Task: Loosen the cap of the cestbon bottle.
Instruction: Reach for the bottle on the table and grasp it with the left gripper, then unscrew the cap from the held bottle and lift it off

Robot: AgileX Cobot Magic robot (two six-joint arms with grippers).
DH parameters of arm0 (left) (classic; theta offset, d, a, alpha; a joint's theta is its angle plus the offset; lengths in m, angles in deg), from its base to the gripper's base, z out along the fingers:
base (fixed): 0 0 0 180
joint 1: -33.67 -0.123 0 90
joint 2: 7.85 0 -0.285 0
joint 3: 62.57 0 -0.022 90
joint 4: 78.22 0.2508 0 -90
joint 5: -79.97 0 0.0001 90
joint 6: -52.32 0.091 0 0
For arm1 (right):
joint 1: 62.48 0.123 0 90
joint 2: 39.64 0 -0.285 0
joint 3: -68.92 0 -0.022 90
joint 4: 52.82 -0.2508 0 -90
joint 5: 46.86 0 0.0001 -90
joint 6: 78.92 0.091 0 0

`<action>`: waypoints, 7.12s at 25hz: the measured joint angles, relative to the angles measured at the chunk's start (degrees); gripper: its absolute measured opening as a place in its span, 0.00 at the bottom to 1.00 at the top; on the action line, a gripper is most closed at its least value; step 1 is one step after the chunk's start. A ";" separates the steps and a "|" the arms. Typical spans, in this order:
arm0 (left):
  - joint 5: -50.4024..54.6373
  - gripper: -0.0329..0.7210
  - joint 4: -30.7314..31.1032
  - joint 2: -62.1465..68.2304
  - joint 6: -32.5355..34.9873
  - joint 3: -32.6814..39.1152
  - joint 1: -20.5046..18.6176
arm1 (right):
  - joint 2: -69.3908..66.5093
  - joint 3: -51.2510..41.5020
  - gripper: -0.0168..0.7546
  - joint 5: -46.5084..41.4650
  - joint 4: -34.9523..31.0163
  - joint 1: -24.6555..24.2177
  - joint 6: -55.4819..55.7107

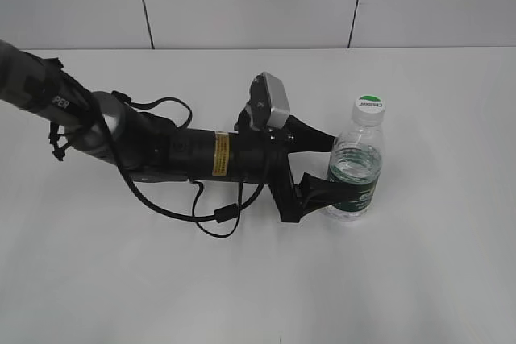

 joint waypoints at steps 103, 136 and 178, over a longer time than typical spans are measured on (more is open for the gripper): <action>7.44 0.59 -2.85 3.61 -2.42 -6.60 5.06 | -85.69 56.16 0.57 -7.02 -6.05 -0.08 -0.99; 7.44 0.59 -2.90 3.61 -2.42 -6.60 5.06 | -101.91 60.07 0.55 -7.24 -5.71 20.32 0.35; 7.49 0.59 -2.96 3.61 -2.42 -6.60 5.06 | -105.72 60.13 0.47 -7.24 -5.89 20.32 0.53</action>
